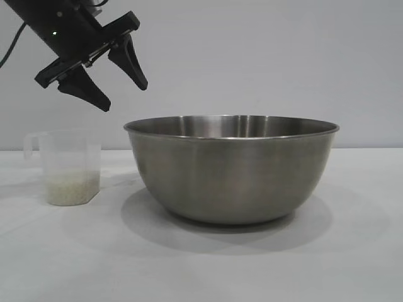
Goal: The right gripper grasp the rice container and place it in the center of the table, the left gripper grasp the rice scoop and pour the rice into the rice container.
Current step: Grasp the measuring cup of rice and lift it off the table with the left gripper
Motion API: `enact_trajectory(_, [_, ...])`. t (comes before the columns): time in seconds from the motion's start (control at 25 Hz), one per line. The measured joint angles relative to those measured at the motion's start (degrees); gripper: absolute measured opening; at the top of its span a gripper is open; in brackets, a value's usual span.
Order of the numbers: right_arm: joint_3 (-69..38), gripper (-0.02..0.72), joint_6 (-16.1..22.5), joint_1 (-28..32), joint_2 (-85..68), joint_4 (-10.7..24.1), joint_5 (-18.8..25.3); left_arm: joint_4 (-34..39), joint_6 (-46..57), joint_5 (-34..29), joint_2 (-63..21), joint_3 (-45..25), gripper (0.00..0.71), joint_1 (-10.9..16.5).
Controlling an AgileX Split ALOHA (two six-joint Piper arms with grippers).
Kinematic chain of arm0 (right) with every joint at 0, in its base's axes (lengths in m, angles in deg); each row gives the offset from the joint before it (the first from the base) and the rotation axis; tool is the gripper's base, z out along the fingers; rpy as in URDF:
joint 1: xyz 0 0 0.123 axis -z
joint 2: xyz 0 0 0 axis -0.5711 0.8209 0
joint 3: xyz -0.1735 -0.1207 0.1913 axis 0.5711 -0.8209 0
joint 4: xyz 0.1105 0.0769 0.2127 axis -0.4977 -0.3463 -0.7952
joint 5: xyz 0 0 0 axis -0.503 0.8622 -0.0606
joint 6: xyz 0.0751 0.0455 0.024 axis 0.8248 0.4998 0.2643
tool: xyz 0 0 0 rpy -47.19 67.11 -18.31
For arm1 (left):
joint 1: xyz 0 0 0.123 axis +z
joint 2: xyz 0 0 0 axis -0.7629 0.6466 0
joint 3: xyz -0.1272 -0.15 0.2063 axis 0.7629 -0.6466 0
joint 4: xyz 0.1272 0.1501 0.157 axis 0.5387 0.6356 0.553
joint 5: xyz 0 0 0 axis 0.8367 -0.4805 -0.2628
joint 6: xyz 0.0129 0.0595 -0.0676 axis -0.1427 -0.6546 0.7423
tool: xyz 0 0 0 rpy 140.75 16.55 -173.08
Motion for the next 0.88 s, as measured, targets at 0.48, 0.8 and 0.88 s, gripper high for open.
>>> enact_trajectory(0.48, [0.0, 0.557, 0.0, 0.0, 0.0, -0.34, -0.1, 5.33, -0.15, 0.68, -1.03, 0.08, 0.447, -0.09])
enact_trajectory(0.8, [0.0, 0.557, 0.0, 0.0, 0.0, -0.34, -0.1, 20.46, 4.64, -2.11, -11.89, 0.08, 0.447, -0.09])
enact_trajectory(0.88, [0.0, 0.557, 0.0, 0.0, 0.0, -0.34, -0.1, 25.52, 9.22, -4.7, -14.66, 0.08, 0.447, -0.09])
